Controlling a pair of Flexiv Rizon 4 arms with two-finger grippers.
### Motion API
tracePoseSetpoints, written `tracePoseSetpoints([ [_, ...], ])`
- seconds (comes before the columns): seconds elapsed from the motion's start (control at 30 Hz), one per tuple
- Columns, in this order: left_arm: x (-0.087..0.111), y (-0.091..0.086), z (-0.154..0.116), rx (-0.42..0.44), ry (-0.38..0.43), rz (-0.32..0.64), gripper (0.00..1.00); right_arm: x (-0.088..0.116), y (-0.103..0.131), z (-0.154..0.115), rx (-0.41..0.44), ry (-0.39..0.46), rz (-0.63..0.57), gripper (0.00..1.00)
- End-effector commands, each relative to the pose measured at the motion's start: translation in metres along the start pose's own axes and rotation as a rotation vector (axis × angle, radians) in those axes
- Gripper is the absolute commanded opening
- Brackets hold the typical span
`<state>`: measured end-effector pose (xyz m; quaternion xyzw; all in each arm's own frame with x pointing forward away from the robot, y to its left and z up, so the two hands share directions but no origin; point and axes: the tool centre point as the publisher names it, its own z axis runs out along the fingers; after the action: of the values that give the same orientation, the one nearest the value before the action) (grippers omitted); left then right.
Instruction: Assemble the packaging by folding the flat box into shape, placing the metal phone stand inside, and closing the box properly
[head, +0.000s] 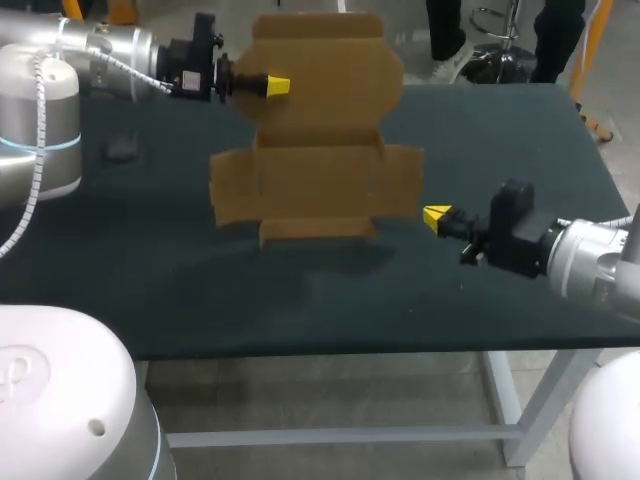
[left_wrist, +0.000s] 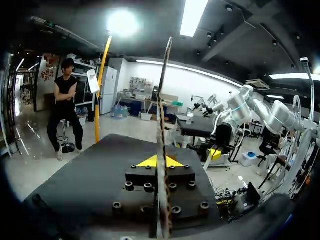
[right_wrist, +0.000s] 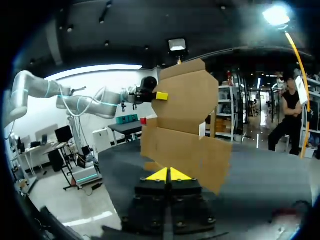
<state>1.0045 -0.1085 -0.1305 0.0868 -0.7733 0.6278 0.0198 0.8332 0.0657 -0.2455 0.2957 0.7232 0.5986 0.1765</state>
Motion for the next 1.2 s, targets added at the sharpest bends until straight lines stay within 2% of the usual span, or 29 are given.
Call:
tracePoseSetpoints([
  [0.03, 0.005, 0.005, -0.001, 0.006, -0.015, -0.004, 0.00, 0.003, -0.002, 0.003, 0.003, -0.007, -0.004, 0.00],
  [0.17, 0.003, 0.010, -0.001, 0.015, 0.015, -0.011, 0.00, 0.006, -0.004, 0.006, 0.012, -0.011, -0.007, 0.00],
  [0.7, 0.000, 0.020, -0.001, 0.028, 0.046, -0.004, 0.00, 0.014, -0.009, 0.015, 0.022, -0.017, -0.006, 0.00],
  [1.2, -0.003, 0.027, 0.003, 0.026, 0.054, 0.023, 0.00, 0.019, -0.024, 0.048, 0.025, -0.037, -0.003, 0.00],
])
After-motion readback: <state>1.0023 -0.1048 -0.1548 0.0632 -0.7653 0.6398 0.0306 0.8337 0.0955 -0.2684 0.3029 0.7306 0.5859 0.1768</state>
